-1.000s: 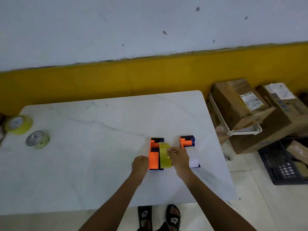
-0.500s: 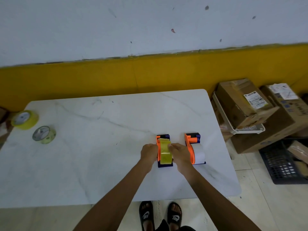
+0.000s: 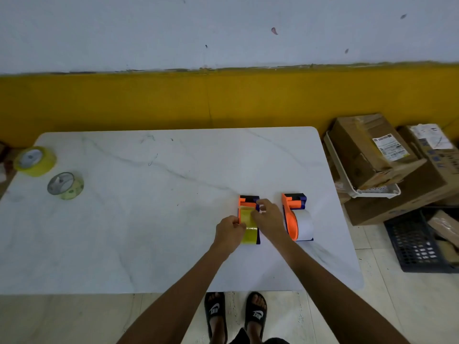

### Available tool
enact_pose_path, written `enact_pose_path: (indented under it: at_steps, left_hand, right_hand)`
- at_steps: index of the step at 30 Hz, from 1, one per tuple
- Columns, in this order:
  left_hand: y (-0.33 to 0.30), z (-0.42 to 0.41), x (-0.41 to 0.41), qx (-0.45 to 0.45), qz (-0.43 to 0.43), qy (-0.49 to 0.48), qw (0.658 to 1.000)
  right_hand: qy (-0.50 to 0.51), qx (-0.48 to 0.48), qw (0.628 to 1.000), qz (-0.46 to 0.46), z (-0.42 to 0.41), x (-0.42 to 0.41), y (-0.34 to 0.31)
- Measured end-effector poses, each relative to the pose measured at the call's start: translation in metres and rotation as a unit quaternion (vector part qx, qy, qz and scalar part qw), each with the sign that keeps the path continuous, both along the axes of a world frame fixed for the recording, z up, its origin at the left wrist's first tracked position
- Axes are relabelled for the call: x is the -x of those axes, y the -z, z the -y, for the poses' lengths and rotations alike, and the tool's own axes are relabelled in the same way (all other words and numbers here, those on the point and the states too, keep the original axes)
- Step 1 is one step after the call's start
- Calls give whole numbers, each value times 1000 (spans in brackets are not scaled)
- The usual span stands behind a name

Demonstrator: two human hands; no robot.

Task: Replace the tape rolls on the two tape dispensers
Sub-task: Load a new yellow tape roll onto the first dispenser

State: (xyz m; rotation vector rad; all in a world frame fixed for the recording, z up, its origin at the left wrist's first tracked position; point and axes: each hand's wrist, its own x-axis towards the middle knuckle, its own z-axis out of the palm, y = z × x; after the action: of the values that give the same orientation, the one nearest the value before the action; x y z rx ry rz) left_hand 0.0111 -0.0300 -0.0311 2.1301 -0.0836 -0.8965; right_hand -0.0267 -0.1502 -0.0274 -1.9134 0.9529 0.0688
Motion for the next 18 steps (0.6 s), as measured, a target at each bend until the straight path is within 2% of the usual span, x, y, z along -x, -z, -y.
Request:
enact_pose_path:
  at_steps: [3,7,12,18]
  left_hand:
    - [2,-1,-3,-6,17,32,999]
    - [5,-2,-5,-17,35,59,997]
    - [8,0,-9,-27,53,83,995]
    - [12,4,-12,-44,68,105,991]
  right_hand:
    - [-156,68,984,-45,15,-22,-4]
    - [-324,109,931,-127,31,-49,-3]
    - [-398,152,891,-156,42,-68,7]
    - [-446,130,870,-169,53,-77,14]
